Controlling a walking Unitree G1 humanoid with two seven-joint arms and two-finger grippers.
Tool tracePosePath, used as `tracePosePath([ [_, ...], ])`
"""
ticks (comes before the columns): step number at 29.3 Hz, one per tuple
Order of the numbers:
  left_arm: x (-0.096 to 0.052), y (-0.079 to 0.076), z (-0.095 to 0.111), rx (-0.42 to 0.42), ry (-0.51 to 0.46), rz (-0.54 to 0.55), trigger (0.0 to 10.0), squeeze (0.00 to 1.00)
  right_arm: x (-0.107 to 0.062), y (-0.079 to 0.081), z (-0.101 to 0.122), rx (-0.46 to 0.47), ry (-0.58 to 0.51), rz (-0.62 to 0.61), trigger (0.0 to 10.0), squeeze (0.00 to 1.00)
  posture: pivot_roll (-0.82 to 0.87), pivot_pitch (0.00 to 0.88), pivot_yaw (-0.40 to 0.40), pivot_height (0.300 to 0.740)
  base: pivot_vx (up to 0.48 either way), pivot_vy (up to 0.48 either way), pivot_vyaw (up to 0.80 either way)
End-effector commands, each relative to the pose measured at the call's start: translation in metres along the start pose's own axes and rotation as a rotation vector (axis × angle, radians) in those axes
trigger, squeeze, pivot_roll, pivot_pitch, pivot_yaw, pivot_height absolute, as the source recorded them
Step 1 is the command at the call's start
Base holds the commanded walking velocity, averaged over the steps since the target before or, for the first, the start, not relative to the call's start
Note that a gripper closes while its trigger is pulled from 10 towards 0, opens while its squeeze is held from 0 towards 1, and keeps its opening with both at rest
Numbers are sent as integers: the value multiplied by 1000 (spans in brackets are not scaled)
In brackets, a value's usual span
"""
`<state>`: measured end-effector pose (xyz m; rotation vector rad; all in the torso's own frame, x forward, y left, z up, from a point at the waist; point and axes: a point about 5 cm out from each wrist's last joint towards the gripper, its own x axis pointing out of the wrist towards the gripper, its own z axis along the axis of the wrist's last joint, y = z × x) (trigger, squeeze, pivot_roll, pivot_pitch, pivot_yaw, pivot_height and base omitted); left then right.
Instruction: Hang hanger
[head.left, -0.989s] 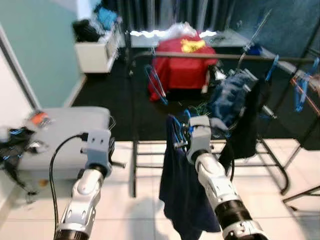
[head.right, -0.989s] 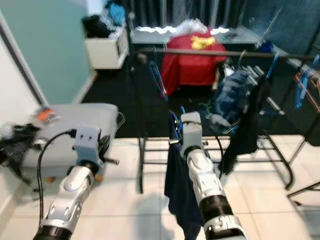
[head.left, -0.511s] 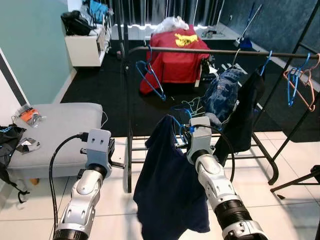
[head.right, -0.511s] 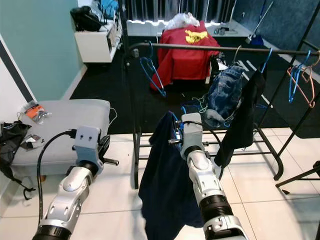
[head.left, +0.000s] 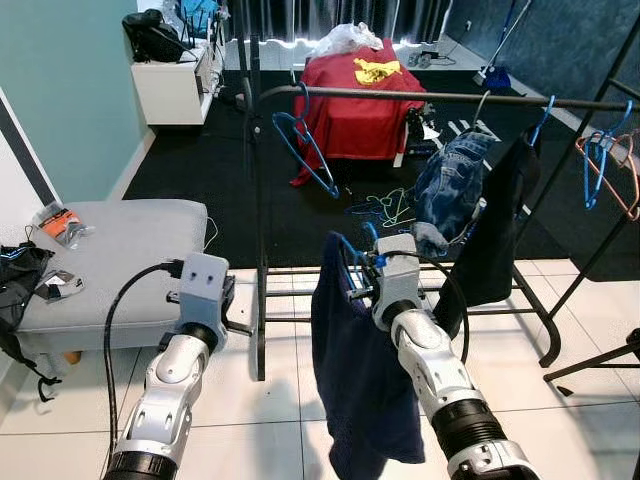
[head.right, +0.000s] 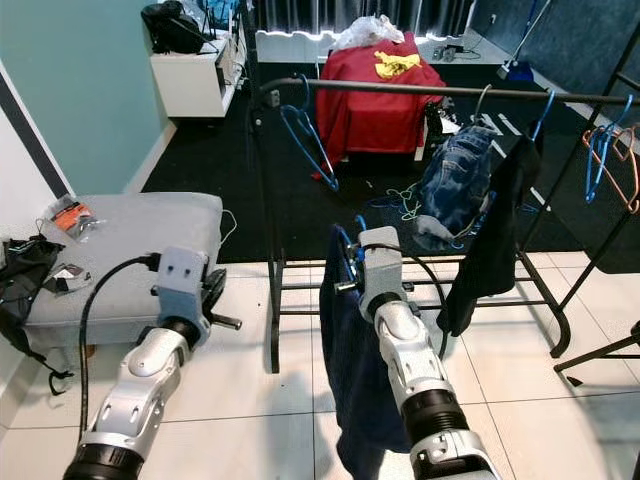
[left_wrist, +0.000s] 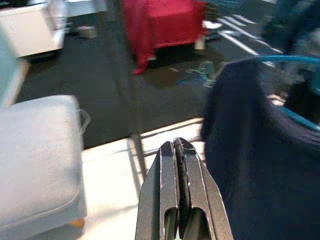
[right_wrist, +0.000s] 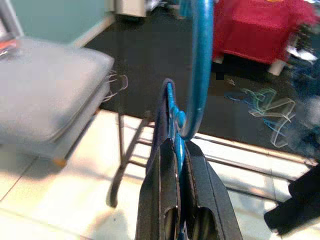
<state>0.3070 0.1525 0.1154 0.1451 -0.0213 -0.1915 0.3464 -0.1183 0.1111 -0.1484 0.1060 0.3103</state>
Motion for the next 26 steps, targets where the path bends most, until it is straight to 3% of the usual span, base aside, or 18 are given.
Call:
tracePosePath([
  [1, -2, 2, -6, 31, 30, -52, 10000, 0, -1, 2, 12, -95, -68, 93, 10000, 0, 20, 0, -11, 740, 0, 0, 0],
  [4, -3, 9, -7, 46, 33, -63, 10000, 0, -5, -1, 18, -176, -116, 171, 10000, 0, 15, 0, -9, 740, 0, 0, 0],
  [5, -8, 27, -7, 20, 30, -37, 10000, 0, -16, -8, 24, -248, -183, 283, 10000, 0, 6, 0, -9, 740, 0, 0, 0],
  [13, -15, 40, -3, -108, 14, -8, 10000, 0, -27, -16, 28, -181, -208, 418, 10000, 0, 7, 0, -15, 740, 0, 0, 0],
  [15, -19, 36, -2, -189, 9, -28, 10000, 47, -29, -14, 34, -97, -251, 460, 10000, 0, 10, 0, -19, 740, 0, 0, 0],
  [16, -22, 31, -2, -222, 7, -54, 10000, 1000, -30, -10, 36, -54, -267, 494, 10000, 0, 14, 0, -20, 740, 0, 0, 0],
  [20, -24, 25, -1, -244, 3, -92, 10000, 1000, -31, -4, 37, -10, -282, 545, 10000, 0, 17, 0, -20, 740, 0, 0, 0],
  [22, -27, 12, 3, -282, -1, -188, 10000, 1000, -36, 3, 40, 59, -275, 681, 10000, 0, 16, 0, -20, 740, 0, 0, 0],
  [26, -27, 7, 8, -307, -13, -231, 10000, 1000, -40, 4, 43, 98, -259, 800, 10000, 0, 11, 0, -25, 740, 0, 0, 0],
])
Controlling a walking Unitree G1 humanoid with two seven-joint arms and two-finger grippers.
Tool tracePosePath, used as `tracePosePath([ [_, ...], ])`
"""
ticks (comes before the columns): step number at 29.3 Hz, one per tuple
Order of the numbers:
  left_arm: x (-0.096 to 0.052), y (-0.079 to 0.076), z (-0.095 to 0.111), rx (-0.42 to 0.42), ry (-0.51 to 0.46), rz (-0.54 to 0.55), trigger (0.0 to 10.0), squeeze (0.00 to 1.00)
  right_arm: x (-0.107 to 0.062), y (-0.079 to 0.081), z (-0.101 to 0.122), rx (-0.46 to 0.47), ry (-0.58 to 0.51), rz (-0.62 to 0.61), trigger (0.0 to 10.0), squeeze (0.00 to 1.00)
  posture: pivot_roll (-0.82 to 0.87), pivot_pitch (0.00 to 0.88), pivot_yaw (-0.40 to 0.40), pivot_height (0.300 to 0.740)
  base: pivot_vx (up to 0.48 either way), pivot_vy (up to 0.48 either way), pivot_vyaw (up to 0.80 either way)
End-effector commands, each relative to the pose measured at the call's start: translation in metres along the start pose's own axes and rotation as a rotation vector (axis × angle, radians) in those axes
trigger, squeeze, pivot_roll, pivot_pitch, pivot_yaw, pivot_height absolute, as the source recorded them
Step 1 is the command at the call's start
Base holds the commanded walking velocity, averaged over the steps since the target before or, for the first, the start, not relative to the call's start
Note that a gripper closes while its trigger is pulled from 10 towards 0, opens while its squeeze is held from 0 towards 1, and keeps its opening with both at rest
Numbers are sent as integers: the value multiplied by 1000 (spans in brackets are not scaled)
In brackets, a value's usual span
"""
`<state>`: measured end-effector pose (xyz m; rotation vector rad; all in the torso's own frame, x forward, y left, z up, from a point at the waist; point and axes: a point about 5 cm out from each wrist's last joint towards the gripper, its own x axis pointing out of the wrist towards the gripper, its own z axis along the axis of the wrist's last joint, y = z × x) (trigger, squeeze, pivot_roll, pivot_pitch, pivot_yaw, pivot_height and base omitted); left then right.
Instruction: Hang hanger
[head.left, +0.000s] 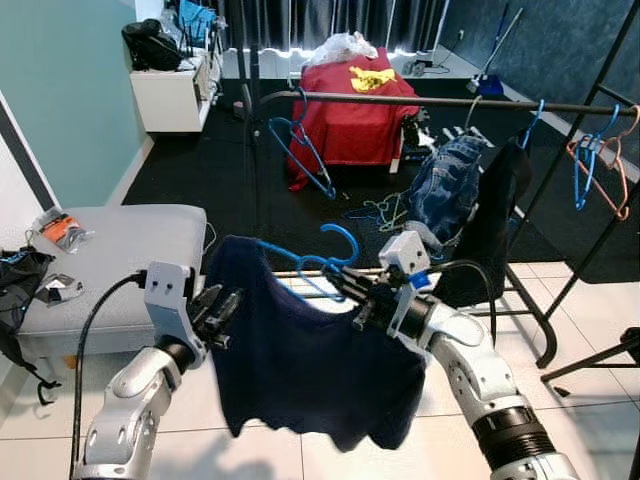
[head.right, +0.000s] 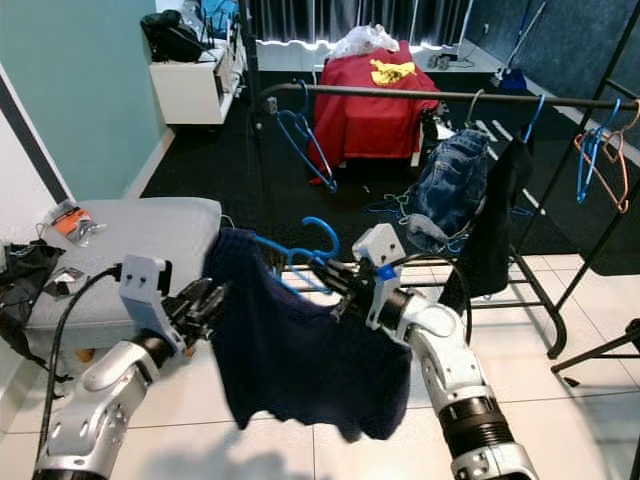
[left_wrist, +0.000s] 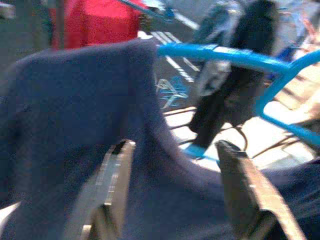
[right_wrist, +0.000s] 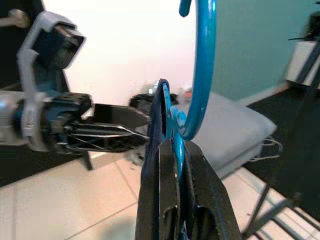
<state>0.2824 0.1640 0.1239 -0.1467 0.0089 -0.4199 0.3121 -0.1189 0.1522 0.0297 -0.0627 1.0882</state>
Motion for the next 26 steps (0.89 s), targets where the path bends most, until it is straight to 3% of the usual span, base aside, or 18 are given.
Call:
tracePosePath([
  [1, -1, 2, 4, -16, -13, 14, 10000, 1000, -1, 0, 8, 5, -23, 44, 10000, 0, 8, 0, -31, 740, 0, 0, 0],
  [7, -3, 6, 10, 10, -31, 49, 10000, 1000, -4, -2, 13, 25, -35, 72, 10000, 0, 8, 0, -35, 740, 0, 0, 0],
  [9, -3, 6, 14, 76, -41, 73, 10000, 1000, -4, -1, 17, 37, -42, 93, 10000, 0, 2, 3, -37, 740, 0, 0, 0],
  [12, -3, 4, 16, 112, -45, 85, 10000, 1000, -5, 0, 18, 44, -38, 110, 10000, 0, 1, 4, -37, 740, 0, 0, 0],
  [20, 0, 10, 13, 104, -30, 195, 10000, 1000, -6, 8, 18, 77, -19, 173, 10000, 0, -1, 10, -36, 740, 0, 0, 0],
  [21, 1, 11, 13, 104, -32, 204, 10000, 847, -6, 8, 18, 79, -19, 176, 10000, 0, -1, 10, -36, 740, 0, 0, 0],
  [22, 1, 11, 14, 88, -38, 216, 10000, 471, -6, 8, 18, 81, -19, 176, 10000, 0, -3, 12, -36, 740, 0, 0, 0],
  [24, 2, 12, 15, 58, -48, 230, 10000, 106, -6, 8, 18, 81, -17, 175, 10000, 0, -3, 14, -34, 740, 0, 0, 0],
  [25, 2, 11, 16, 33, -52, 234, 10000, 0, -7, 8, 18, 82, -14, 176, 10000, 0, -4, 14, -34, 740, 0, 0, 0],
  [26, 3, 11, 16, 19, -55, 234, 10000, 0, -7, 8, 18, 82, -12, 176, 10000, 0, -4, 14, -34, 740, 0, 0, 0],
])
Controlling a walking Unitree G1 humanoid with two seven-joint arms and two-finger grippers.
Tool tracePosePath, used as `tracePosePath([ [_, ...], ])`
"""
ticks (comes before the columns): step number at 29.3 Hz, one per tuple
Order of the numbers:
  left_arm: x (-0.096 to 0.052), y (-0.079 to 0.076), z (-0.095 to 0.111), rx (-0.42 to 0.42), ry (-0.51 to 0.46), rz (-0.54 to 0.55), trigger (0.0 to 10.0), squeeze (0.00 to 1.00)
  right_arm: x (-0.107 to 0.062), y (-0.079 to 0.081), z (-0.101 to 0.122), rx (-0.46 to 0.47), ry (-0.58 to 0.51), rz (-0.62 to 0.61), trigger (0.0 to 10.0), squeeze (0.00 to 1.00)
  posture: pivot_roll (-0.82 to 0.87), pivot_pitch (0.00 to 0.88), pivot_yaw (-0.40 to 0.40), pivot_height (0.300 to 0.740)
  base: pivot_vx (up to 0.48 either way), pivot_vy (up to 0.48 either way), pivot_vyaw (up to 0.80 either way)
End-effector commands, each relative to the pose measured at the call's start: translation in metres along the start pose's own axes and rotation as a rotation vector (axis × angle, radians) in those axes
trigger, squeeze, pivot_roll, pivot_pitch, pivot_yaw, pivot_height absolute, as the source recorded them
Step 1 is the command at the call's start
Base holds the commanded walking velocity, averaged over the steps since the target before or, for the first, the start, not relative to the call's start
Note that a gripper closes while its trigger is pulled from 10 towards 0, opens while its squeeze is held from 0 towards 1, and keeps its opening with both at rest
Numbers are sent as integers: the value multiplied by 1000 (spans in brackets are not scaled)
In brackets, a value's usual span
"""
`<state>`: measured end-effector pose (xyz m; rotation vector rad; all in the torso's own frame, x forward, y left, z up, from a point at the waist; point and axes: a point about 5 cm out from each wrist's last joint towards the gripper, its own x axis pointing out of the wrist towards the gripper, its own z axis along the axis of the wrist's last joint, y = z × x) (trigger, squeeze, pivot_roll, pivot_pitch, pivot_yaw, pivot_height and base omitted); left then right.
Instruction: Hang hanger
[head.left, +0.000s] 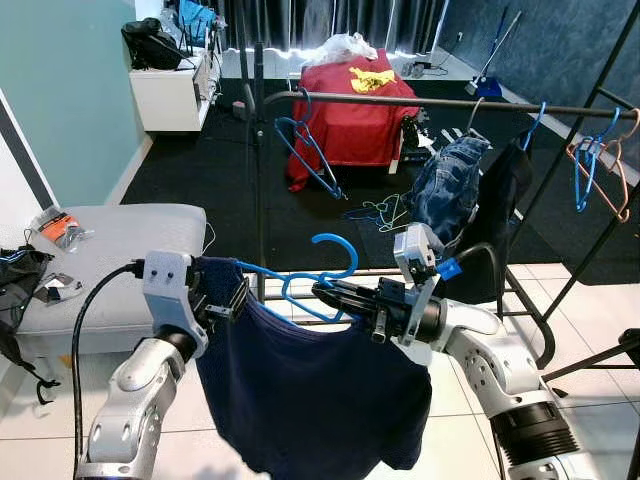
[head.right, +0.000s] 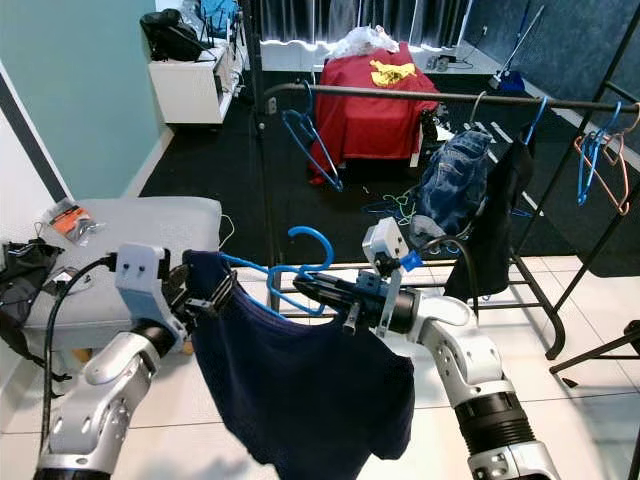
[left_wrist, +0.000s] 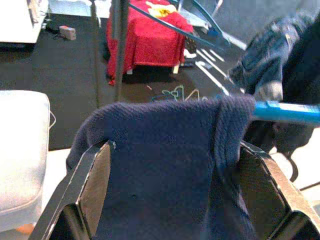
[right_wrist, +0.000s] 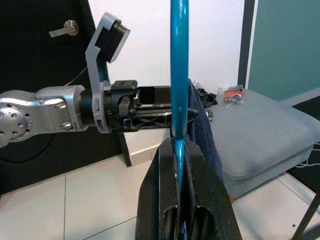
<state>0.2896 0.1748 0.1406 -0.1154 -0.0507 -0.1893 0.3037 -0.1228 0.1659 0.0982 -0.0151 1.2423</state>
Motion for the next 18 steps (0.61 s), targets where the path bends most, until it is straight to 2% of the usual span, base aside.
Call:
tracePosePath([
  [1, 0, 1, -2, -32, 16, 9, 10000, 0, 0, 3, 4, -2, -15, 25, 10000, 0, -4, 14, -34, 740, 0, 0, 0],
  [11, -1, 9, -3, 36, 26, 77, 10000, 0, -1, 5, 1, -1, 9, 30, 10000, 0, -4, 17, -38, 740, 0, 0, 0],
  [12, -1, 10, -4, 46, 33, 81, 5922, 0, -1, 4, 1, -1, 9, 31, 10000, 0, -4, 17, -38, 740, 0, 0, 0],
  [13, -1, 10, -4, 46, 33, 81, 5922, 0, -1, 4, 1, -1, 9, 31, 10000, 0, -4, 17, -38, 740, 0, 0, 0],
  [14, -1, 10, -5, 53, 37, 82, 0, 0, -1, 4, 1, -2, 9, 31, 10000, 0, -4, 17, -38, 740, 0, 0, 0],
  [18, -1, 12, -6, 71, 51, 91, 0, 0, -2, 4, 1, -5, 10, 28, 10000, 0, -5, 17, -38, 740, 0, 0, 0],
])
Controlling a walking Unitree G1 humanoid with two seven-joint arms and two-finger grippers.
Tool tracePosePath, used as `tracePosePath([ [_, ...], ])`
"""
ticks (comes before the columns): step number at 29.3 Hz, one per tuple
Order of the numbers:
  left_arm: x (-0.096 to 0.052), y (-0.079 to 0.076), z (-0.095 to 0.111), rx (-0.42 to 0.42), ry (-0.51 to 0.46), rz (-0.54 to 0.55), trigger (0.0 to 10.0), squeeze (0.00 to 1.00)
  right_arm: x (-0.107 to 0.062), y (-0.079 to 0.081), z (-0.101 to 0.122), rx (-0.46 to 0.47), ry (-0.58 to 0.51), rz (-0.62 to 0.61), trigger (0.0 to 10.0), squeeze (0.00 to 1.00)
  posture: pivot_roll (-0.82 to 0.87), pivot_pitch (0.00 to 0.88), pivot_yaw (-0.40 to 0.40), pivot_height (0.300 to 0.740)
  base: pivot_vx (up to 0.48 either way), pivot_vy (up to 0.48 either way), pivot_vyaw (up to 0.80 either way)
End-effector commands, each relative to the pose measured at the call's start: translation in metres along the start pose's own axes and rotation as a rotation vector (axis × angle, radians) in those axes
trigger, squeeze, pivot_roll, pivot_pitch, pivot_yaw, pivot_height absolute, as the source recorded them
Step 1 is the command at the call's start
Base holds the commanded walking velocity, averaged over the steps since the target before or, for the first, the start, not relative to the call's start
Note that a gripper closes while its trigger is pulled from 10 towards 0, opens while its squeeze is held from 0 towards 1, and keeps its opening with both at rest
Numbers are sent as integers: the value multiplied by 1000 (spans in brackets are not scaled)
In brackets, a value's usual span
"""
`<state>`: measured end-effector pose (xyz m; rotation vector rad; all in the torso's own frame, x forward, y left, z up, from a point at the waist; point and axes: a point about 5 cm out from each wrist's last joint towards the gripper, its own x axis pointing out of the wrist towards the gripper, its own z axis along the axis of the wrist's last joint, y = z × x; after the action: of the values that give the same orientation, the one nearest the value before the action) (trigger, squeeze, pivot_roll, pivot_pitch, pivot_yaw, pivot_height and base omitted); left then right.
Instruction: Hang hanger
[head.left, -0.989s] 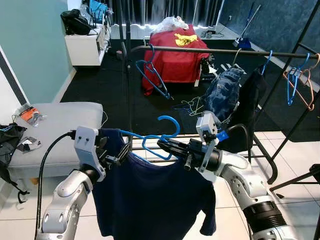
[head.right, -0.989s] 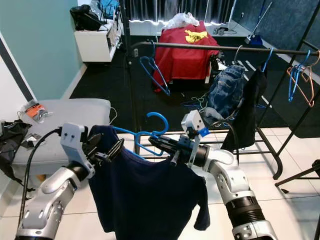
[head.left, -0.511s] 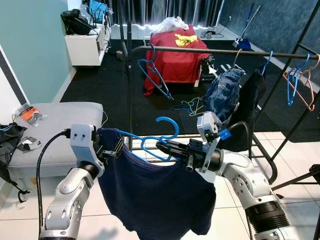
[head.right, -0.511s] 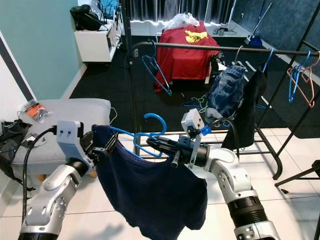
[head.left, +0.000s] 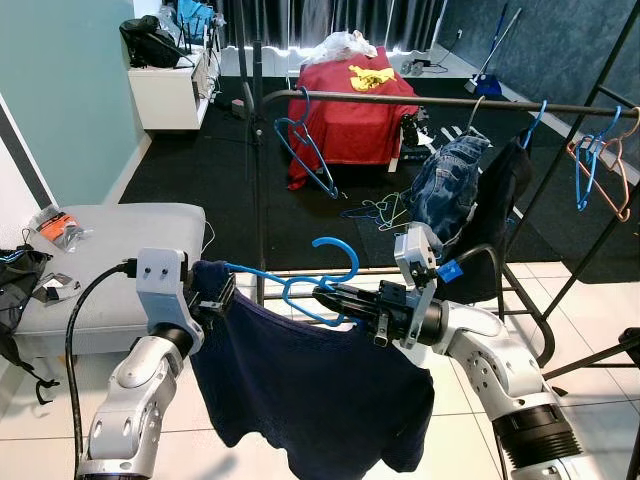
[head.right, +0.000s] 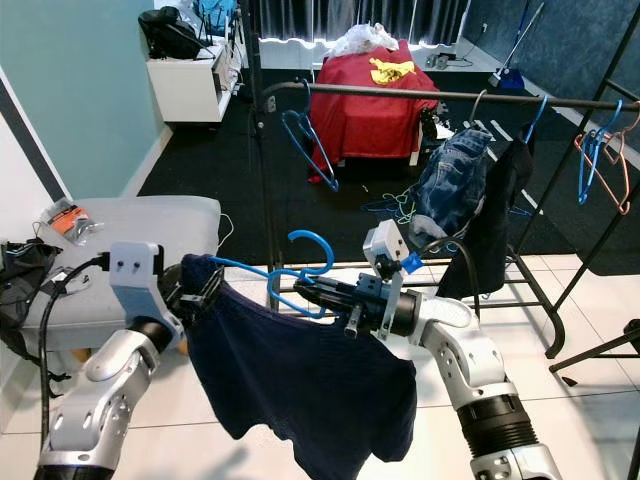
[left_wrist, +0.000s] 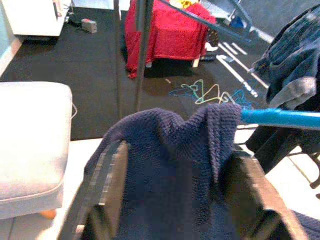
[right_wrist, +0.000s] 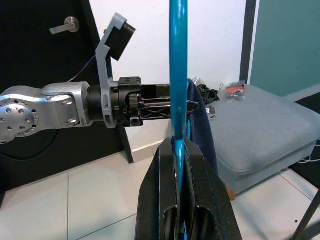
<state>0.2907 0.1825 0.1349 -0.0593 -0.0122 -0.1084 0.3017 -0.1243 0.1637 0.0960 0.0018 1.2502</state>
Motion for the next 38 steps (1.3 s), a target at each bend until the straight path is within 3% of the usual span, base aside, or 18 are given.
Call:
tracePosePath([
  [1, 0, 5, -2, 28, 17, 18, 0, 0, 0, 2, 3, -15, -2, 20, 10000, 0, -5, 17, -37, 740, 0, 0, 0],
  [15, -2, 14, 1, 73, 16, 50, 0, 0, -2, 0, -3, -51, 45, -14, 10000, 0, 1, 19, -43, 740, 0, 0, 0],
  [17, 1, 30, 11, 94, 6, 87, 0, 0, -4, 7, -14, -49, 92, -5, 10000, 0, 1, 18, -43, 740, 0, 0, 0],
  [26, 6, 56, 34, 145, -49, 148, 0, 0, -13, 21, -38, -9, 144, -22, 10000, 0, 4, 12, -36, 740, 0, 0, 0],
  [38, 7, 58, 41, 172, -74, 131, 0, 0, -20, 25, -53, 0, 175, -88, 10000, 0, 6, 0, -33, 740, 0, 0, 0],
])
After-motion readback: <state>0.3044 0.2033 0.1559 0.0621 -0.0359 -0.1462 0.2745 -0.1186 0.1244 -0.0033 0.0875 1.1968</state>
